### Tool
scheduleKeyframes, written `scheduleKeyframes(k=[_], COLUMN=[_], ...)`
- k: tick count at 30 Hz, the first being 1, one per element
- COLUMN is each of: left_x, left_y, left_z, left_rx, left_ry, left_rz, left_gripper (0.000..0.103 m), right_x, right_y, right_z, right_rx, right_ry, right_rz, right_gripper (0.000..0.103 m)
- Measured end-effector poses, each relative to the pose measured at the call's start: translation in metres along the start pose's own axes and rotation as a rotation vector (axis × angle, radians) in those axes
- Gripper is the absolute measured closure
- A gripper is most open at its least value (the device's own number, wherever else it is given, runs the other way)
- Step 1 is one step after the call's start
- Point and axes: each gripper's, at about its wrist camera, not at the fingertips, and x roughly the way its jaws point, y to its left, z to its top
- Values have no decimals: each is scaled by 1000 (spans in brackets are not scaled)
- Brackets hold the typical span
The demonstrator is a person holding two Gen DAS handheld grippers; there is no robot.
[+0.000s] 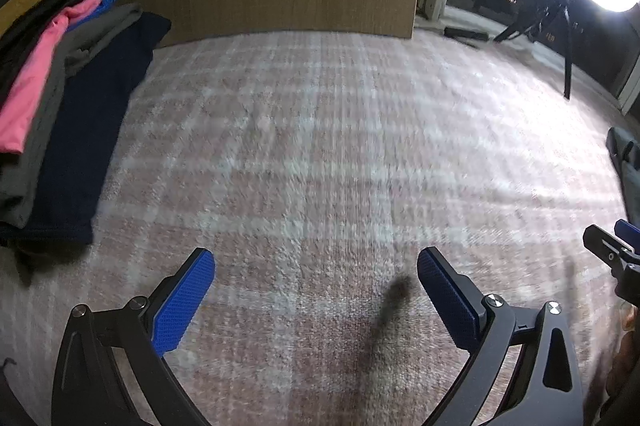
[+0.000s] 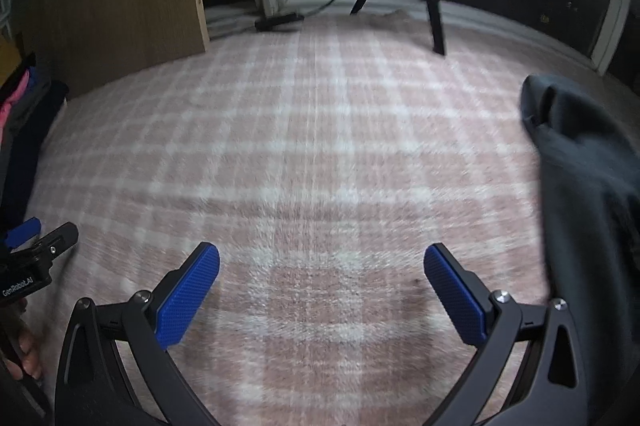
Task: Fold clothes
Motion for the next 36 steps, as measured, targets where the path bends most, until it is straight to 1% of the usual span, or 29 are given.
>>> scheduleKeyframes(k=[5,7,8,13,19,21,24,29,33,36], left_x=[-35,-54,-71,-116,-175,-195,-211,-231,-238,-244], left_y=[7,8,9,7,13,10,4,-18,-51,-84], left_z=[12,17,20,33,38,38,41,45,42,36], left_rx=[11,22,35,68,88,116,157,229,293,348], left_ry=[-59,-82,-102,-168,-250,-286,-326,-366,-372,-378], left_rz=[-15,-34,-46,-62,-113,-125,-138,-203,-280,-335], left_gripper=[2,2,2,2,2,2,2,2,2,2], right_x=[-44,-65,-77,-129,-174,-191,-213,-243,-267,-284], right_y=[4,5,6,13,10,5,-9,-43,-86,-117], right_z=[8,11,12,18,26,23,14,-8,-31,-48], right_rx=[14,16,15,16,37,54,87,141,227,286], right_ry=[-58,-85,-101,-176,-242,-265,-285,-299,-294,-293], right_rz=[-40,-56,-65,-87,-111,-115,-128,-221,-305,-373], right_gripper=[0,0,0,0,0,0,0,0,0,0])
